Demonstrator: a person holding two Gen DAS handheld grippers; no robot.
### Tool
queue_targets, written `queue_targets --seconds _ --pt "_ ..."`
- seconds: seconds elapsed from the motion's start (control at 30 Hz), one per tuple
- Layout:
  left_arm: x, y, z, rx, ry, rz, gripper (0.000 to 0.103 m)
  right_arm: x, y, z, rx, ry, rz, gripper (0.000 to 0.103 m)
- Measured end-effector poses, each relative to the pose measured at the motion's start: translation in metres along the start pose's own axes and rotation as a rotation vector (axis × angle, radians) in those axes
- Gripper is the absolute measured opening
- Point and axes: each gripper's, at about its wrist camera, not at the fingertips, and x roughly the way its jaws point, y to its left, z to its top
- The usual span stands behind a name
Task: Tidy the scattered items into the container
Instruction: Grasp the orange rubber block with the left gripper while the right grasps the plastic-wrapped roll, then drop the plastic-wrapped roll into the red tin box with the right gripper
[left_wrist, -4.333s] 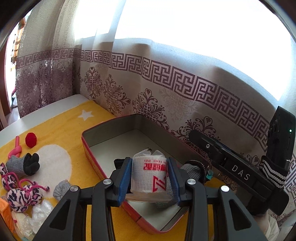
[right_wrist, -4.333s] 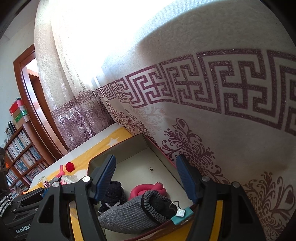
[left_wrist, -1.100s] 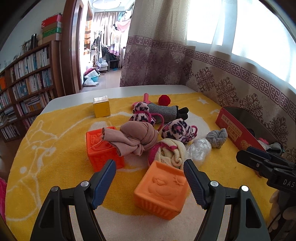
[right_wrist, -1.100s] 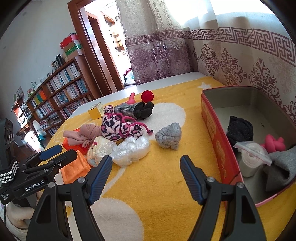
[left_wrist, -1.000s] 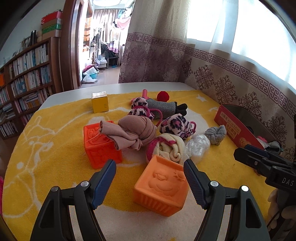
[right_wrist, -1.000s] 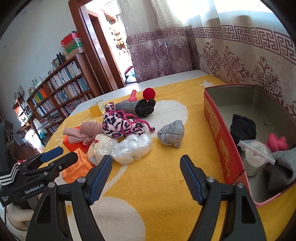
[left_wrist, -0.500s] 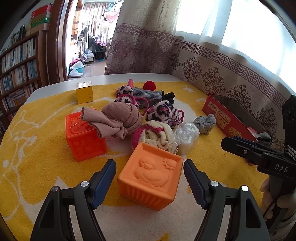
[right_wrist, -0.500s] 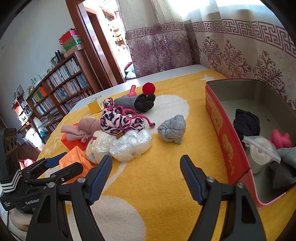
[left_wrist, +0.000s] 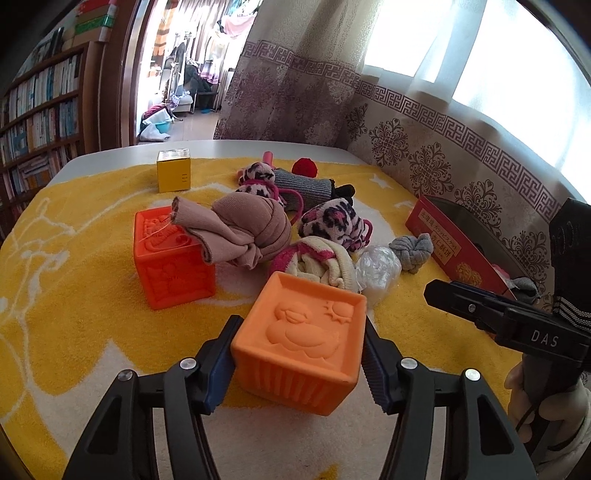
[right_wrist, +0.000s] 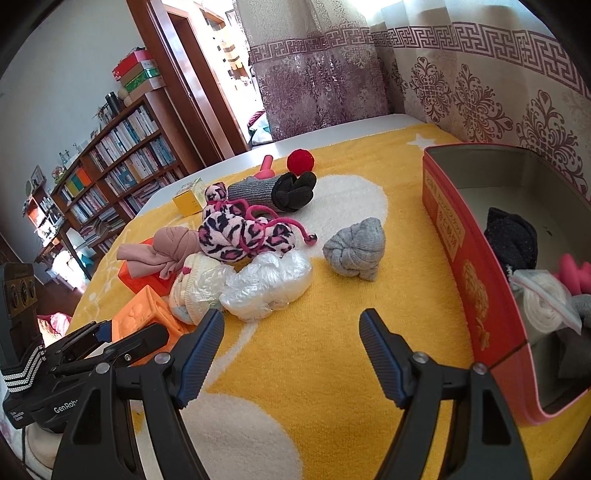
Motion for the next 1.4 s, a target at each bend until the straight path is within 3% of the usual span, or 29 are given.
queue_targets --seconds 0.33,0.8,0.87,0.93,1.03,1.4 --pt "-0.02 0.007 0.006 -0.033 -0.073 -0.036 0.062 0.027 0.004 0.015 0.002 0.066 -0.036 0.079" --pt "-0.016 0.01 0.003 -0.062 -0.057 -0.063 0.062 0.062 0.008 0.026 0.008 0.12 -0.037 0.079" --pt "-0.015 0.009 0.003 -0.063 -0.053 -0.064 0.062 0.062 0.008 0.025 0.002 0.114 -0.033 0.074" --pt "-0.015 0.009 0.002 -0.06 -0.052 -0.064 0.062 0.063 0.01 0.025 -0.01 0.114 -0.028 0.048" --pt "-0.014 0.008 0.002 -0.06 -0.052 -0.061 0.062 0.062 0.011 0.023 -0.013 0.11 -0.014 0.036" --pt "-0.014 0.004 0.002 -0.048 -0.054 -0.05 0.062 0.029 0.013 0.024 -0.02 0.014 -0.013 0.034"
